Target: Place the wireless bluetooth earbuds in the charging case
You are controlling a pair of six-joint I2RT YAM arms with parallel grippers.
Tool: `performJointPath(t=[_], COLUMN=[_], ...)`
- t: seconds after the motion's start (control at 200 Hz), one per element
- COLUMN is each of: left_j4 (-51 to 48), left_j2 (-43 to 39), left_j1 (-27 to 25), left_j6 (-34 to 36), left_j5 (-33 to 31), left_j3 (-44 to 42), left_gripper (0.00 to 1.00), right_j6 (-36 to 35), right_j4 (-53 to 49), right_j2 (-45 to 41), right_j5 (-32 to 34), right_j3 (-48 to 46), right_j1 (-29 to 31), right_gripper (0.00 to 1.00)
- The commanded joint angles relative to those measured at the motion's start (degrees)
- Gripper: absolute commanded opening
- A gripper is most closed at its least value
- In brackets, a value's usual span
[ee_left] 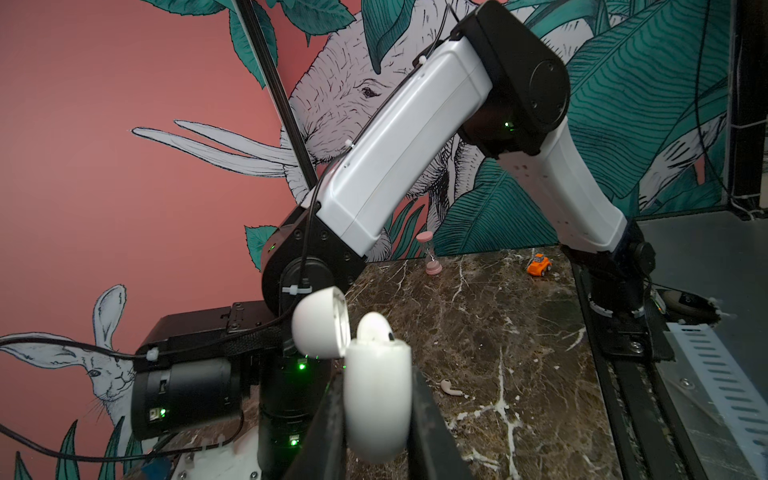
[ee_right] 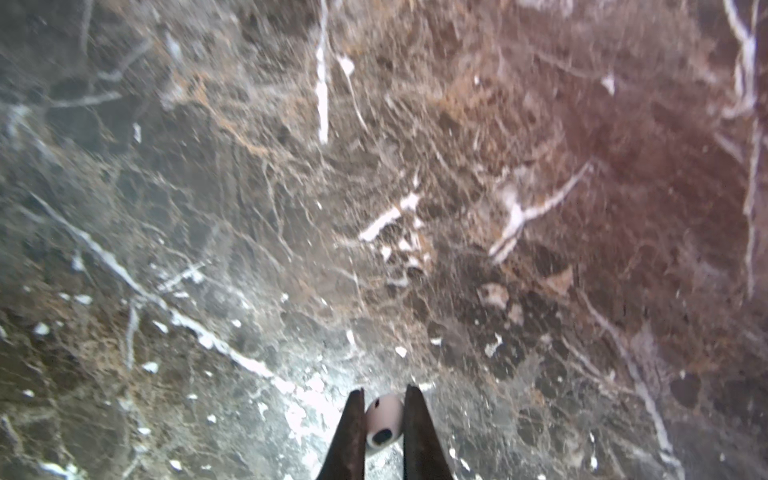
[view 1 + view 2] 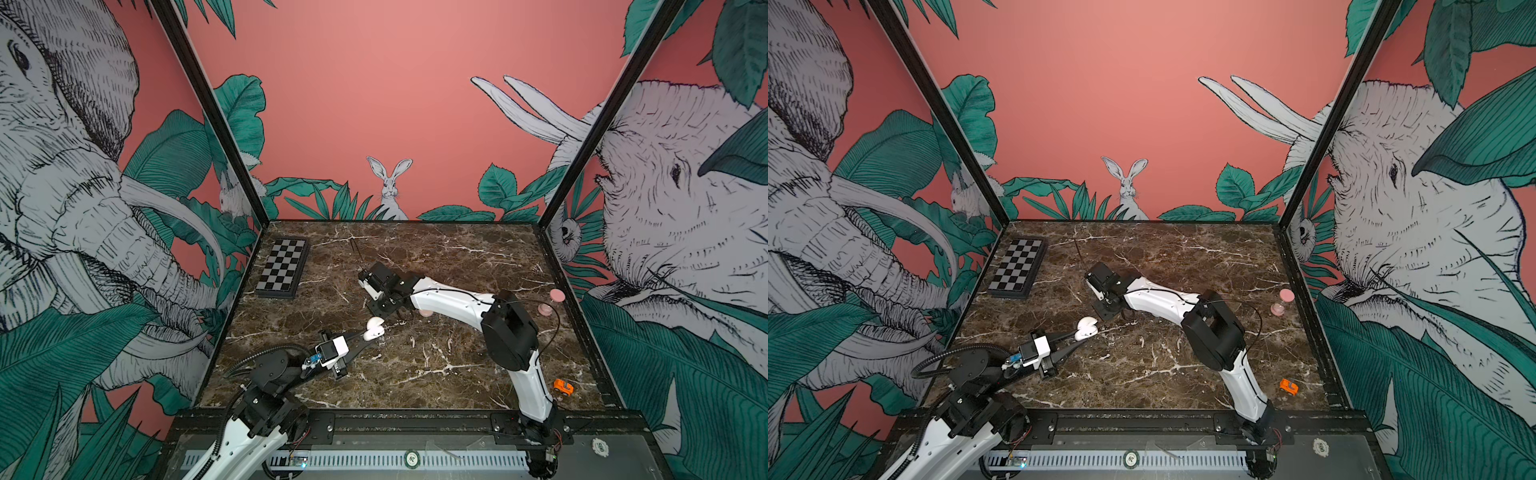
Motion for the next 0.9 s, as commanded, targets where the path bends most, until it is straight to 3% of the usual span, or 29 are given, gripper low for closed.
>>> performJointPath(t=[0.0,0.395,0.895], left_j4=[1.6,2.3,2.7], left_j2=[0.7,3.4,6.0], left_j1=[-0.3,-0.3,-0.3], left_j6=[0.1,-0.2,-0.2], left_j5=[0.2,0.5,0.5], left_j3=[1.0,1.1,1.4], left_gripper=[0.0,0.0,0.0], right_j6=[1.4,2.9,4.0], right_j4=[2.5,4.7,5.0], right_j2=[-4.1,-11.5,-18.4], right_j5=[1.3,2.5,2.2], right_j3=[-3.0,-12.0,-15.5], right_j1=[-0.5,-1.0,-2.5], right_gripper=[0.1,0.09,0.09])
